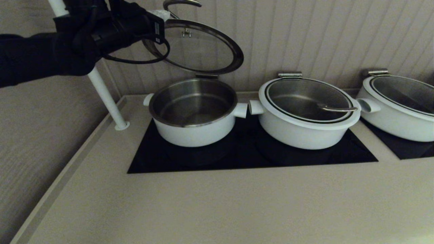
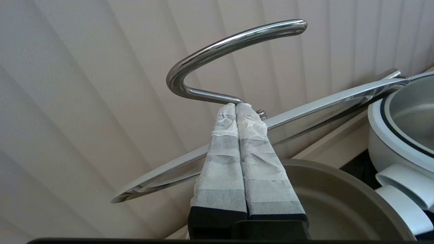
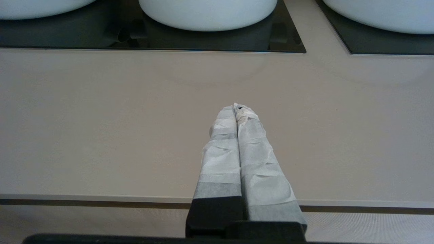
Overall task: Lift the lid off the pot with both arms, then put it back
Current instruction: Close the pot lid
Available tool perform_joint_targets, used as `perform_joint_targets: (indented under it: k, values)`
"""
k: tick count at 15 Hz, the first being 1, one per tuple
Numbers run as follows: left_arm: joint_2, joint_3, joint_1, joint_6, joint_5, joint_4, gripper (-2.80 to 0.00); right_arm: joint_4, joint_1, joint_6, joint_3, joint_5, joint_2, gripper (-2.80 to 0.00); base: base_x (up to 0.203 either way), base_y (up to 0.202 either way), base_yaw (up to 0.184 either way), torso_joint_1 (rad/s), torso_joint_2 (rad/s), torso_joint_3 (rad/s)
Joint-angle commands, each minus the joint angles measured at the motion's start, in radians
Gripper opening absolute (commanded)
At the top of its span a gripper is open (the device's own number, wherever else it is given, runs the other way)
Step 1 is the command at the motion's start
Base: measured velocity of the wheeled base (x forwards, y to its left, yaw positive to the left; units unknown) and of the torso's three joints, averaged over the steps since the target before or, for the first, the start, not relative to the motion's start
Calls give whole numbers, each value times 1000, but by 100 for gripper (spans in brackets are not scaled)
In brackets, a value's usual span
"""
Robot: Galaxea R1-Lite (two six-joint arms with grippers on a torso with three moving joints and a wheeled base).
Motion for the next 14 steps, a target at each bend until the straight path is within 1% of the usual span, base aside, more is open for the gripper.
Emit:
perform_joint_targets:
  k: [1,3,8,11,14]
  values:
    - [-12,0,0,4,-1,-1,-280,0,1,-1,0,0,0,-280,0,0,0,0,0,0]
    - [-23,0,1,12,-1,27,-280,0,0,-1,0,0,0,-280,0,0,0,0,0,0]
    - [-42,0,0,15,-1,53,-280,0,0,0,0,0,0,-280,0,0,0,0,0,0]
    - [-65,0,1,27,-1,99,-280,0,0,0,0,0,0,-280,0,0,0,0,0,0]
    - [-74,0,0,28,-1,104,-280,0,0,-1,0,0,0,-280,0,0,0,0,0,0]
